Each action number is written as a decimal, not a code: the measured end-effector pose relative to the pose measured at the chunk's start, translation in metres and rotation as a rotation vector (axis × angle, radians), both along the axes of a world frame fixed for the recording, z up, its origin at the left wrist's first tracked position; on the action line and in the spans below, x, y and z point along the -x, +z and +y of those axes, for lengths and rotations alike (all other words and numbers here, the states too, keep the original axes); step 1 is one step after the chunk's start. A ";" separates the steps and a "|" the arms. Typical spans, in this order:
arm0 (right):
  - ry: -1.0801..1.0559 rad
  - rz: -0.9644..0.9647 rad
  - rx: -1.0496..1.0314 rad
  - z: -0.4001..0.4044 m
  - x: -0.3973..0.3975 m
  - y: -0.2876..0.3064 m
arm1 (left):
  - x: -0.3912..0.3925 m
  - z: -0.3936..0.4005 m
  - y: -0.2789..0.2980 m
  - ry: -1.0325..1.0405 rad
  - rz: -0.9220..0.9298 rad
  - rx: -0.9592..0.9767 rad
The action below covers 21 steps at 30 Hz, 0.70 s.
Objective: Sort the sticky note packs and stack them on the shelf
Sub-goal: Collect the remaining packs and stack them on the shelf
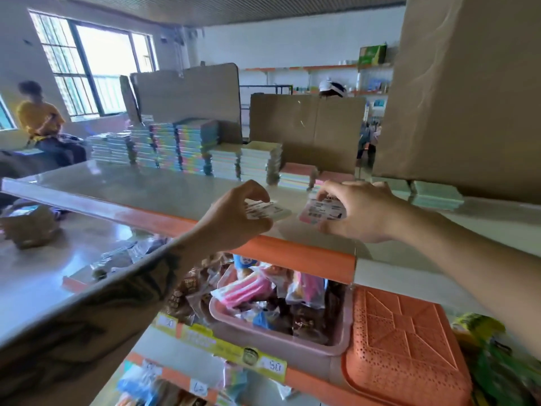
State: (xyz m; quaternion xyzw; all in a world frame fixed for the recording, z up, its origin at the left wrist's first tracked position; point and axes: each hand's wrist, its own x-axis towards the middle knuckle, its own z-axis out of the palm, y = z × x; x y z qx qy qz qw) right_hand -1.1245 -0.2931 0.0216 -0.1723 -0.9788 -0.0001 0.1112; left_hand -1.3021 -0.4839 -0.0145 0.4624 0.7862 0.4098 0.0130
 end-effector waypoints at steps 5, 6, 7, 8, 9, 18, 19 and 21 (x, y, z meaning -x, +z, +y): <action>0.007 -0.086 0.065 -0.008 0.041 0.001 | 0.038 -0.005 0.002 -0.057 -0.050 0.047; 0.008 -0.114 0.080 -0.007 0.047 0.001 | 0.046 -0.005 0.003 -0.085 -0.063 0.064; 0.014 -0.143 0.097 -0.006 0.053 0.002 | 0.054 -0.005 0.003 -0.111 -0.066 0.082; 0.021 -0.167 0.122 -0.004 0.058 0.002 | 0.062 -0.004 0.004 -0.132 -0.059 0.105; 0.026 -0.188 0.144 -0.003 0.064 0.003 | 0.069 -0.002 0.005 -0.151 -0.051 0.130; 0.118 -0.096 0.171 0.004 0.098 0.007 | 0.101 0.008 -0.005 -0.193 -0.101 0.108; 0.161 -0.040 0.179 0.002 0.101 0.005 | 0.103 0.008 -0.005 -0.222 -0.151 0.050; 0.256 0.050 0.206 -0.003 0.107 -0.003 | 0.106 0.007 -0.004 -0.295 -0.298 -0.065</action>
